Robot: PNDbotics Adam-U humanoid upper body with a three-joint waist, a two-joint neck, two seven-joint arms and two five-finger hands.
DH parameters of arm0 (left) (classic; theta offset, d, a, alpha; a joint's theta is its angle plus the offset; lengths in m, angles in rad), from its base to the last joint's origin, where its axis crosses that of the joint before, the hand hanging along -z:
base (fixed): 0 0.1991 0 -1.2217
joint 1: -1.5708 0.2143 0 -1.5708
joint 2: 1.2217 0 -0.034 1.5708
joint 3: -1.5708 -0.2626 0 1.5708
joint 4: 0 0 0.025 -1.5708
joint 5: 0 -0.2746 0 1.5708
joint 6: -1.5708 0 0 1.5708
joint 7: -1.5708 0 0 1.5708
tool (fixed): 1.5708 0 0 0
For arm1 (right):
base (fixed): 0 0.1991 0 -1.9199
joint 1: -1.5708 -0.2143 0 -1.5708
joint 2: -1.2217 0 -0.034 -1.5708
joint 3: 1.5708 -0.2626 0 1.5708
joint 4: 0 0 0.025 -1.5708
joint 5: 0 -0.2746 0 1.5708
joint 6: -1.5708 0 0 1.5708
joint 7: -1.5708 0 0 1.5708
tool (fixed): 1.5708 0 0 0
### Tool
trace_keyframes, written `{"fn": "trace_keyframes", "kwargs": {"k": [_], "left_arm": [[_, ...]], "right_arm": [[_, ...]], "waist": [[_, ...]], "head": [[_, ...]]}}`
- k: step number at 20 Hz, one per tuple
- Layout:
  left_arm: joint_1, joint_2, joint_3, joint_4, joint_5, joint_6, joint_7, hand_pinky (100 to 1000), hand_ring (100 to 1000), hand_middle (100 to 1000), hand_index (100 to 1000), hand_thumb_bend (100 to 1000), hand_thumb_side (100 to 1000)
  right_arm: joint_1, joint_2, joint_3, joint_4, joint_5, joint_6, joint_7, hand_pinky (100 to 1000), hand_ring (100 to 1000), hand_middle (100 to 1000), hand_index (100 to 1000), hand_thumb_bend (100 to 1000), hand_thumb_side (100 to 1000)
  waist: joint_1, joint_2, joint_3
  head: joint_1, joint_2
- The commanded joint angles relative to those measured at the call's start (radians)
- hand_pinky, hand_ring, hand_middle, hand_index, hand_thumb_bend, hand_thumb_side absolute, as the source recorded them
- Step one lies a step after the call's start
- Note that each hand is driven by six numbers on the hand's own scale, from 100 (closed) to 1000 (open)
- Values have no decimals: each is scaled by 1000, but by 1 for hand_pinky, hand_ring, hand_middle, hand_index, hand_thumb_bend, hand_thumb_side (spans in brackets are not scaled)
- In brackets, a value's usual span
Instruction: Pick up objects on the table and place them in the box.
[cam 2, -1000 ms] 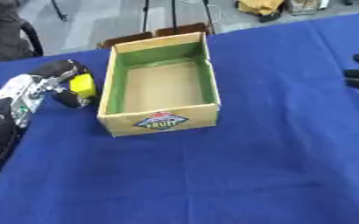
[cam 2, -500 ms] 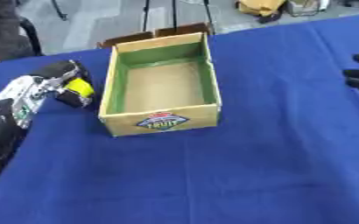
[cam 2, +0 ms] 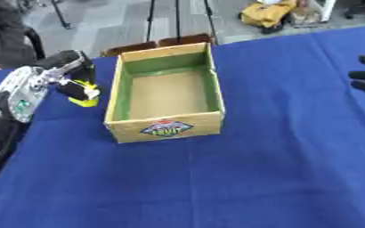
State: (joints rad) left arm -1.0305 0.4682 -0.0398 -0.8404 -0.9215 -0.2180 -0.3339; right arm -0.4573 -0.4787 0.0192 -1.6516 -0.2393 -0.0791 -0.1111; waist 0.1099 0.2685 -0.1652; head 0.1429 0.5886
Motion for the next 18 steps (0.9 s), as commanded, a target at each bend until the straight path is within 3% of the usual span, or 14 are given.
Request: {"fn": "trace_keyframes", "kwargs": {"k": [1,11,18], "left_arm": [[-27,33,0,-24,17,3,-8,430,374,335,451,218,239],[-75,11,-6,-74,77,-6,3,431,373,331,437,219,250],[-108,-54,-24,-89,76,-10,-9,436,375,331,437,219,255]], "right_arm": [[-10,-18,-9,-8,-5,-4,1,809,769,811,909,297,839],[-9,-17,-7,-6,-8,-4,4,810,770,812,910,293,840],[-14,-16,-1,-6,-10,-3,11,810,771,813,910,290,841]], "waist": [[-8,-27,1],[-6,-44,-8],[-1,-50,-31]], "head": [[-1,-1],[1,1],[13,-5]]}}
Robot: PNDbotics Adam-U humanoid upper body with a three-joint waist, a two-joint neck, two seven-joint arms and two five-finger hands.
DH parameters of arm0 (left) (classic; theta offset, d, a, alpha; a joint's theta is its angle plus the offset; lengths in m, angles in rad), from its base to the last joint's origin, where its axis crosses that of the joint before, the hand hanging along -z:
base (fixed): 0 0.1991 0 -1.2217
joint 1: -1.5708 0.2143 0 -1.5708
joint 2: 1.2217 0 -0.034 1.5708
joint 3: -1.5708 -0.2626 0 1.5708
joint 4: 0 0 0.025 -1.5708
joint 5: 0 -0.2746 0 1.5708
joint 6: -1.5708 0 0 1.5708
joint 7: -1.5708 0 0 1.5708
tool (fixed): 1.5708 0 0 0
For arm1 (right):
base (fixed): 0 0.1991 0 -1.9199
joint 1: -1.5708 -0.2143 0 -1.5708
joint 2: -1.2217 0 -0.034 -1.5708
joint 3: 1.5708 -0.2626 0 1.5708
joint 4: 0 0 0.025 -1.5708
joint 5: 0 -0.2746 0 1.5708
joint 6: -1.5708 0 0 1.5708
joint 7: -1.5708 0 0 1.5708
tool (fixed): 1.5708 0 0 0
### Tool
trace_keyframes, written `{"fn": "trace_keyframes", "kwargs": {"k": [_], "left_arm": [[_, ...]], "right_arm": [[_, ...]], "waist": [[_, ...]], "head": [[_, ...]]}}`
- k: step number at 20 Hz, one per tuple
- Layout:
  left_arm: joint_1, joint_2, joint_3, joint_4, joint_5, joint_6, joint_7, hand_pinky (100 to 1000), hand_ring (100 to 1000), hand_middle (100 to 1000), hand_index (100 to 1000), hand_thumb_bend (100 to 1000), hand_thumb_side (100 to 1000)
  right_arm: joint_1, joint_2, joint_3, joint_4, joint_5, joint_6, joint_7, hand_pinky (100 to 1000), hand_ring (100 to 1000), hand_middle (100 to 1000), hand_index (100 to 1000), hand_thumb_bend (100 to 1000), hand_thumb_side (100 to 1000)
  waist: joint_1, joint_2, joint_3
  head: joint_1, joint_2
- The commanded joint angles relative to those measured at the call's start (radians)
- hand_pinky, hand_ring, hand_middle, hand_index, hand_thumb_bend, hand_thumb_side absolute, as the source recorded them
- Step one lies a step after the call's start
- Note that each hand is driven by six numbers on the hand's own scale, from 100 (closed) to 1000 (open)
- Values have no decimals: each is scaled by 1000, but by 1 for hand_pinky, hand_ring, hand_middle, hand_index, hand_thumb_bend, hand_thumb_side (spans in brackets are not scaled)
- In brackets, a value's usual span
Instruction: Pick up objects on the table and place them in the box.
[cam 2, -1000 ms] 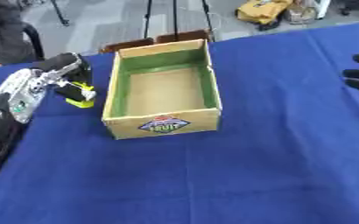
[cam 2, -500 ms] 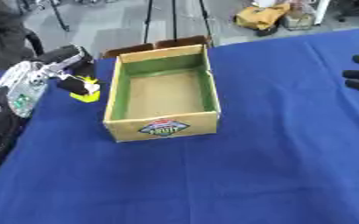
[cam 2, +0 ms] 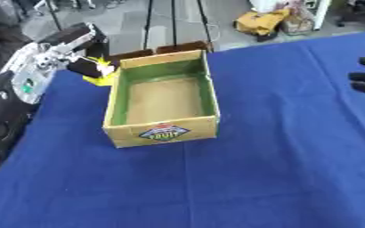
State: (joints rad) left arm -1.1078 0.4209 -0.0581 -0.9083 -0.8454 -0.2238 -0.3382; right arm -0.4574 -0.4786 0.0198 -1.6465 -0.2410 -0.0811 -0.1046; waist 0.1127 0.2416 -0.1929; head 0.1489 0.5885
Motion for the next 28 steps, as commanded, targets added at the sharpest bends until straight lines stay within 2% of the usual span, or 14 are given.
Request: {"fn": "trace_keyframes", "kwargs": {"k": [1,11,16,22,25,28], "left_arm": [[-32,-19,-9,-20,-4,-6,-8,437,376,332,439,219,255],[-3,-106,-26,34,-57,-10,-44,446,384,341,451,213,261],[13,-113,-16,64,-84,-4,-35,501,418,376,493,228,266],[21,-99,-13,46,-64,-10,-3,536,450,410,527,263,285],[25,-91,-12,33,-43,-12,5,559,473,440,554,307,311],[32,-80,-3,9,-4,-14,24,608,524,496,615,499,447]], "right_arm": [[-16,-15,0,-11,-9,-1,5,810,771,813,910,290,841],[-31,-12,5,-16,-11,0,12,811,772,813,910,289,841],[-29,-11,3,-16,-10,1,12,811,772,813,910,288,841],[-24,-10,1,-14,-9,1,11,811,772,814,911,287,841],[-21,-9,1,-14,-9,1,11,811,772,814,911,286,842],[-17,-9,-2,-13,-10,0,8,811,773,814,911,285,842]], "waist": [[-2,-23,-9],[4,-4,-45],[5,2,-44],[-1,-1,-28],[-5,-4,-21],[-11,-8,-11]], "head": [[10,-7],[23,-16],[20,-16],[16,-14],[14,-14],[11,-13]]}}
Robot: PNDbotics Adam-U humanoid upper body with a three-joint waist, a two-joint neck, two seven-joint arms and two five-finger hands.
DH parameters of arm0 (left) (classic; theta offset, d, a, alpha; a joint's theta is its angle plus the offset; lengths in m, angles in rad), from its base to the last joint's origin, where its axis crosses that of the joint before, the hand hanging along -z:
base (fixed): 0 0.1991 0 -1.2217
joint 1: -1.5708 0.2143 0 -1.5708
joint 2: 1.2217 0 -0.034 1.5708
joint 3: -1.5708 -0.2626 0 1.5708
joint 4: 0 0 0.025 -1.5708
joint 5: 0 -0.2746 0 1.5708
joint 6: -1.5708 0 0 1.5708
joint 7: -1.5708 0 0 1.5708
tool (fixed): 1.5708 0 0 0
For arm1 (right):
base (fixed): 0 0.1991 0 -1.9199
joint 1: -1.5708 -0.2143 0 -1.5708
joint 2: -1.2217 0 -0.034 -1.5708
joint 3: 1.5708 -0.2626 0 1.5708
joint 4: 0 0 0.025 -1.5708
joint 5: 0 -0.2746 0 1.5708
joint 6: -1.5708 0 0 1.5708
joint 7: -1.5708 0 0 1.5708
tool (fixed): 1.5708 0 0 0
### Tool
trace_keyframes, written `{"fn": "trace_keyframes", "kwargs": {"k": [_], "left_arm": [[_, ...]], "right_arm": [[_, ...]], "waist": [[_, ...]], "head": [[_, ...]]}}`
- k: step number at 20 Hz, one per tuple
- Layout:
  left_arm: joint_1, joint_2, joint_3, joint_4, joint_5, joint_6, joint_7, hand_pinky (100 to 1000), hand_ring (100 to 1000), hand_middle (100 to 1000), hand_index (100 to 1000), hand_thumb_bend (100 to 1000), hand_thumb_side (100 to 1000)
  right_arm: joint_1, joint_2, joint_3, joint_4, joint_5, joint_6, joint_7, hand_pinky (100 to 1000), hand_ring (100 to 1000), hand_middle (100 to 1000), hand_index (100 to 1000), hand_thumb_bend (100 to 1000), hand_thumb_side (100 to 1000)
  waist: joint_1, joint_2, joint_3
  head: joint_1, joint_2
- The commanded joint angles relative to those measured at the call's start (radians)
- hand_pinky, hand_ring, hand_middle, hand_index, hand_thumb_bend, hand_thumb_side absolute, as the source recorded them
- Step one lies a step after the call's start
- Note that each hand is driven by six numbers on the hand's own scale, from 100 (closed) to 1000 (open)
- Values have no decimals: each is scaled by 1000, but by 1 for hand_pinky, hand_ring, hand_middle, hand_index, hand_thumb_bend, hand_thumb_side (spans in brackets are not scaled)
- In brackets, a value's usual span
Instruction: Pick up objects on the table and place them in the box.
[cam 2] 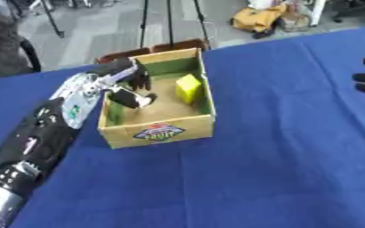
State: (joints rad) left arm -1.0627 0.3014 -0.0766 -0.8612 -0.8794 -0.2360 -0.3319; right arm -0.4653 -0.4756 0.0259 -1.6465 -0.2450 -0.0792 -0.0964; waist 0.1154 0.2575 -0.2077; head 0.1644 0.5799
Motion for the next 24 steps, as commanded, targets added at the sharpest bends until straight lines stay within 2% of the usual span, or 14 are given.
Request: {"fn": "trace_keyframes", "kwargs": {"k": [1,2,3,4,7,8,11,16,20,24], "left_arm": [[-11,45,17,-50,46,-2,28,610,526,497,616,505,453],[-8,52,22,-66,65,-2,43,621,541,512,632,682,583],[-4,59,27,-83,92,-2,61,622,545,515,634,730,608],[2,66,32,-101,129,-1,81,627,557,529,646,828,656],[29,98,35,-167,249,5,134,638,583,558,673,837,716],[44,110,36,-195,295,11,156,637,589,565,680,794,767],[99,142,34,-277,447,39,232,638,604,582,695,778,786],[237,181,34,-417,688,78,346,647,632,610,718,768,806],[363,190,49,-503,804,106,385,651,675,659,769,768,831],[453,165,70,-532,871,123,412,654,692,683,796,770,840]], "right_arm": [[-8,-12,-9,-13,-6,-2,0,811,773,814,911,285,842],[-6,-11,-10,-13,-7,-2,-1,811,773,814,911,284,842],[-3,-11,-11,-12,-7,-3,-2,811,773,814,911,283,842],[0,-11,-13,-11,-8,-3,-4,811,773,814,911,282,842],[6,-11,-18,-11,-8,-4,-8,811,773,815,911,281,843],[7,-12,-19,-11,-8,-5,-9,811,773,815,911,281,842],[13,-13,-24,-10,-8,-6,-12,811,773,815,910,280,842],[16,-13,-28,-10,-8,-7,-17,811,773,814,910,282,842],[18,-16,-31,-10,-8,-8,-21,811,772,814,910,282,842],[18,-16,-31,-10,-7,-7,-21,811,772,814,910,282,842]], "waist": [[-16,-26,8],[-18,-27,13],[-20,-29,19],[-24,-31,28],[-31,-35,51],[-33,-36,59],[-37,-39,81],[-42,-37,117],[-44,-36,142],[-46,-34,162]], "head": [[-6,-4],[-8,-3],[-10,-2],[-14,0],[-23,3],[-27,3],[-35,7],[-48,12],[-53,16],[-59,19]]}}
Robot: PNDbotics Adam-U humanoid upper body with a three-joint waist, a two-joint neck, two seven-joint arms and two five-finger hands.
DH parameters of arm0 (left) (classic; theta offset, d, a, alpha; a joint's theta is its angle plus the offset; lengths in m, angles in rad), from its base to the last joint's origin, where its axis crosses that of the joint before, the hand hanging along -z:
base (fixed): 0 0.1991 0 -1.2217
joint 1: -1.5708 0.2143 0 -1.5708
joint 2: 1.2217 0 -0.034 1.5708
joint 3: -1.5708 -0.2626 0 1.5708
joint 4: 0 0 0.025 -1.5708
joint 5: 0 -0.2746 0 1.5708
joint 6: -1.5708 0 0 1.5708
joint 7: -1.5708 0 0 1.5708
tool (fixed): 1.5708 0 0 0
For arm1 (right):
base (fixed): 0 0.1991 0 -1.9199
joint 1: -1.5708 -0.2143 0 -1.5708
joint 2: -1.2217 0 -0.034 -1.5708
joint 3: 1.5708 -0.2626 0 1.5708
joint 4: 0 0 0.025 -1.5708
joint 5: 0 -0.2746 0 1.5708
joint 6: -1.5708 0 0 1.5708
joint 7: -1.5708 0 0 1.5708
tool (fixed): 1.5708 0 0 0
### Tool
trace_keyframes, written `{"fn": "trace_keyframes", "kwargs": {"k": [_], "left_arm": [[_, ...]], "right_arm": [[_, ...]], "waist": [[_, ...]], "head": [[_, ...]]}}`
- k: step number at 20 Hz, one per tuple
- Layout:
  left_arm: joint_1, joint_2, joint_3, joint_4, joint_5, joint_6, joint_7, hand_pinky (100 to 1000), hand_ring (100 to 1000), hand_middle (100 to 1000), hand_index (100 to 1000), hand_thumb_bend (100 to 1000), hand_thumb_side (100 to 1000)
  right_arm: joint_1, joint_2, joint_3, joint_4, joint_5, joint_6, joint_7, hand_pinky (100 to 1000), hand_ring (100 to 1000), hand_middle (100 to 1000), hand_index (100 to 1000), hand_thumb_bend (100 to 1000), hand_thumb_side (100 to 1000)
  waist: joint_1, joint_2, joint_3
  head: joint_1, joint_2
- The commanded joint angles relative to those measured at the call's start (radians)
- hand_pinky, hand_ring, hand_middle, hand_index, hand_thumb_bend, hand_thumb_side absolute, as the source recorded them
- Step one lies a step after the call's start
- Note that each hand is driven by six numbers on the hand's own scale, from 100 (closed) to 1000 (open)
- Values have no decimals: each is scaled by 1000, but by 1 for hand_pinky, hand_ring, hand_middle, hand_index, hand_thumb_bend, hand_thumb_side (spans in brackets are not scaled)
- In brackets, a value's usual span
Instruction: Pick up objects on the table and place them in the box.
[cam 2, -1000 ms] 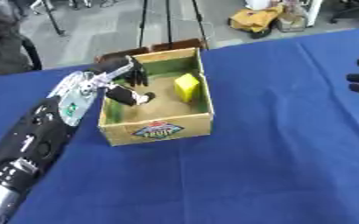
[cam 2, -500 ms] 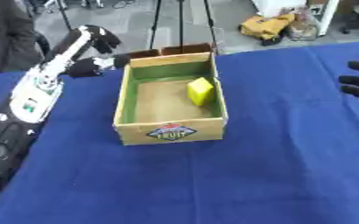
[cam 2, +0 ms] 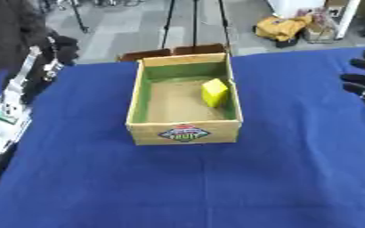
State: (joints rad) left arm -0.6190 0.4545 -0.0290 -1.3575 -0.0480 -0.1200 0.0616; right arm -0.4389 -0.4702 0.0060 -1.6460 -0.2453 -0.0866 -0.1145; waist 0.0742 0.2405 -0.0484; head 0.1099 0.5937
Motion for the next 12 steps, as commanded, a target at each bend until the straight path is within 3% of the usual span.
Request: {"fn": "trace_keyframes", "kwargs": {"k": [1,12], "left_arm": [[28,2,29,-41,58,7,27,655,694,685,798,769,841],[131,-56,44,-112,206,-14,46,666,710,706,818,771,854]], "right_arm": [[-8,-21,-11,-11,-7,0,-3,811,772,814,910,282,842],[-15,-19,-8,-11,-8,0,0,812,773,814,910,283,841]], "waist": [[-6,-17,7],[-8,-10,4]], "head": [[-6,5],[-11,7]]}}
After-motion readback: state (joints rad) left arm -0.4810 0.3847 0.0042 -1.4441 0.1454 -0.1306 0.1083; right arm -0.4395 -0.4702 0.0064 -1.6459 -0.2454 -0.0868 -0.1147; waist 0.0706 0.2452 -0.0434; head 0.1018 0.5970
